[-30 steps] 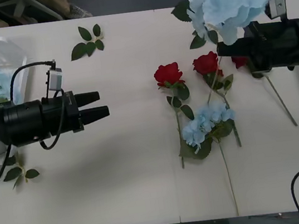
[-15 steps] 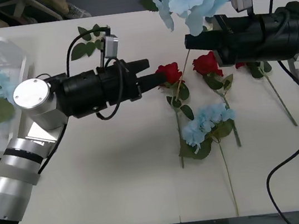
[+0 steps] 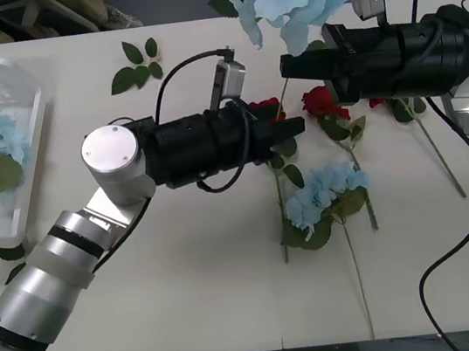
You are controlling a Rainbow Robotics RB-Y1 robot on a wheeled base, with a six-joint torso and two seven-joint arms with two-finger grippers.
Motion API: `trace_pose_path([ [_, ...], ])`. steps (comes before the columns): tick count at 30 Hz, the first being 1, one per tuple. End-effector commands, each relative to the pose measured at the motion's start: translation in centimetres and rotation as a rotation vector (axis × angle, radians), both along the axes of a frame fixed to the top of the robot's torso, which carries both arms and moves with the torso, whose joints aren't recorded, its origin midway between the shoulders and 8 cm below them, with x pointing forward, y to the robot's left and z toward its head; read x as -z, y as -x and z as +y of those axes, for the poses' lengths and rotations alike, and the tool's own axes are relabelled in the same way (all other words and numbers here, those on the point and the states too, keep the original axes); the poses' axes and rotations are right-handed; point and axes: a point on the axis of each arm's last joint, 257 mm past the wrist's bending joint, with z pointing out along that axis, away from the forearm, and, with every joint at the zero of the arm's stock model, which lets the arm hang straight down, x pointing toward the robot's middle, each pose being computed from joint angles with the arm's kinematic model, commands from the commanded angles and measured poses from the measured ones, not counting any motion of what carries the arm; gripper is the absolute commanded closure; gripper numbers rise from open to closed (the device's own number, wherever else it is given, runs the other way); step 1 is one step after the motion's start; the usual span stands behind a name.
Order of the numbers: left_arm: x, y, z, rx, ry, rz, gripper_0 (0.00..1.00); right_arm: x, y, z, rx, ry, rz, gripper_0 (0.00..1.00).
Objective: Put the red flowers into the right box and the blue flowers into the left box
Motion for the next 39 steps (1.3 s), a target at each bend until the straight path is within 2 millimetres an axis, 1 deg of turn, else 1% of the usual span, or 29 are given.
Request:
trace_pose_path([
  [1,-2.8,0.3,-1.0,0.022,0.013,-0.107,1.00,-2.7,-0.1,0.6,-0.015,-0.013,-0.056,1.00],
  [6,-2.8,0.3,-1.0,0.022,0.012,-0.108,1.00,-2.5,-0.1,1.0,-0.018,-0.007,-0.053,1.00],
  [14,-3.4,0.0,-0.7,0.015,0.028,-0.107,1.00,-2.4,-0.3,1.2,-0.014,0.004,-0.055,1.00],
  [16,-3.4,-0.1,-0.5,0.014,0.026,-0.108,1.00,-2.3,-0.4,1.2,-0.012,0.013,-0.059,0.91],
  [18,-3.4,-0.3,-0.1,0.008,0.027,-0.107,1.00,-2.3,-0.5,1.3,-0.008,0.023,-0.062,0.54],
  [20,-3.2,-0.8,0.8,-0.005,0.015,-0.109,1.00,-2.1,-0.8,1.3,-0.001,0.045,-0.068,0.25],
  [21,-3.2,-1.1,1.3,-0.013,0.011,-0.109,1.00,-2.0,-0.9,1.3,0.001,0.052,-0.069,0.19],
  [23,-3.2,-1.7,3.0,-0.031,0.011,-0.101,1.00,-1.9,-1.0,1.4,0.005,0.060,-0.071,0.12],
  [25,-3.0,-2.0,4.6,-0.039,0.003,-0.090,1.00,-1.9,-1.1,1.4,0.006,0.061,-0.071,0.10],
  [28,-2.5,-2.5,8.4,-0.056,-0.005,-0.057,1.00,-1.8,-1.1,1.3,0.006,0.066,-0.071,0.07],
  [29,-2.1,-2.6,11.0,-0.070,-0.019,-0.042,1.00,-1.7,-1.1,1.4,0.007,0.067,-0.071,0.05],
  [31,-1.9,-2.7,14.2,-0.079,-0.038,-0.030,1.00,-1.7,-1.1,1.4,0.006,0.072,-0.072,0.05],
  [32,-1.8,-2.5,16.6,-0.087,-0.051,-0.019,1.00,-1.7,-1.1,1.4,0.005,0.073,-0.072,0.04],
  [33,-1.7,-2.4,18.5,-0.097,-0.062,-0.011,1.00,-1.7,-1.1,1.4,0.005,0.073,-0.073,0.04],
  [34,-1.6,-2.3,19.8,-0.105,-0.069,-0.004,1.00,-1.7,-1.1,1.4,0.005,0.073,-0.072,0.04],
  [36,-1.5,-1.7,25.2,-0.140,-0.112,0.020,1.00,-1.5,-1.1,1.4,0.006,0.080,-0.073,0.03],
  [38,-1.6,-1.0,29.4,-0.173,-0.154,0.049,1.00,-1.3,-1.2,1.3,0.008,0.090,-0.073,0.03],
  [39,-1.8,-0.5,32.1,-0.197,-0.173,0.089,1.00,-1.1,-1.2,1.1,0.009,0.101,-0.073,0.04],
])
